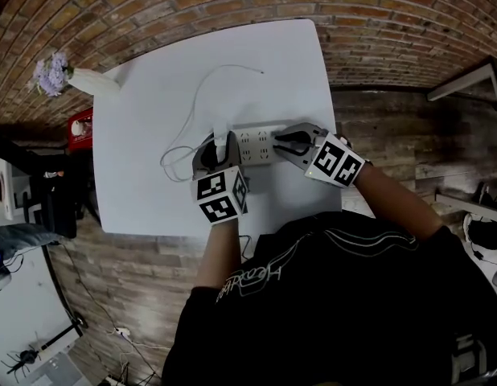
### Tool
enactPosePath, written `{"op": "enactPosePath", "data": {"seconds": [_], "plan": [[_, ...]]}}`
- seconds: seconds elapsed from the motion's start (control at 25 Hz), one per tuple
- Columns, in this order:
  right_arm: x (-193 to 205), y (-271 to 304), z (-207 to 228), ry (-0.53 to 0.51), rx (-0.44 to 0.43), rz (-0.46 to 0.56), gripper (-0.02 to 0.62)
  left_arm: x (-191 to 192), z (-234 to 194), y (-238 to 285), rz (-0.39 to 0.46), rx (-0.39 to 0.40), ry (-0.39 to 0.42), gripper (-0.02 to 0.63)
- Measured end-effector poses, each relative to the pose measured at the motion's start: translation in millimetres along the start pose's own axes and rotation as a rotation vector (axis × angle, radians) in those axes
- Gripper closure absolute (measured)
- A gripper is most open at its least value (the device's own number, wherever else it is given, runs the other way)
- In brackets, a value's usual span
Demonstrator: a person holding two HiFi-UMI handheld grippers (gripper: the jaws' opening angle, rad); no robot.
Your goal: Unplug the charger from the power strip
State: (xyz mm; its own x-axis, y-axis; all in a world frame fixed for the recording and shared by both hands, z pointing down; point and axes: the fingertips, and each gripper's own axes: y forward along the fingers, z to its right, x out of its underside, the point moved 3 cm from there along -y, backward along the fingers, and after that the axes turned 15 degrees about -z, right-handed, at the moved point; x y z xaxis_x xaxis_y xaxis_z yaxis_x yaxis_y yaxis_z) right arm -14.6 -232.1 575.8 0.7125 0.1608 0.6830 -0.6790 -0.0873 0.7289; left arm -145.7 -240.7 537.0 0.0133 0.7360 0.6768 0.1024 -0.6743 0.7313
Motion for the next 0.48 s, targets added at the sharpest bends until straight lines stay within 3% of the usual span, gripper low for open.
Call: {"op": "enactPosePath", "data": {"seconds": [0.2,0.48], "plan": [[-0.3,0.6,-0.4,-0.004,0.001,-0.003,0.551,3.8,-5.1,1.0,0.005,0.038,-0.067,0.471],[-0.9,0.5,-0.4,0.003,0.003,0.001,0.551,0.3,1.9,-3.3,0.003,-0.044,0.043,0.471]]}}
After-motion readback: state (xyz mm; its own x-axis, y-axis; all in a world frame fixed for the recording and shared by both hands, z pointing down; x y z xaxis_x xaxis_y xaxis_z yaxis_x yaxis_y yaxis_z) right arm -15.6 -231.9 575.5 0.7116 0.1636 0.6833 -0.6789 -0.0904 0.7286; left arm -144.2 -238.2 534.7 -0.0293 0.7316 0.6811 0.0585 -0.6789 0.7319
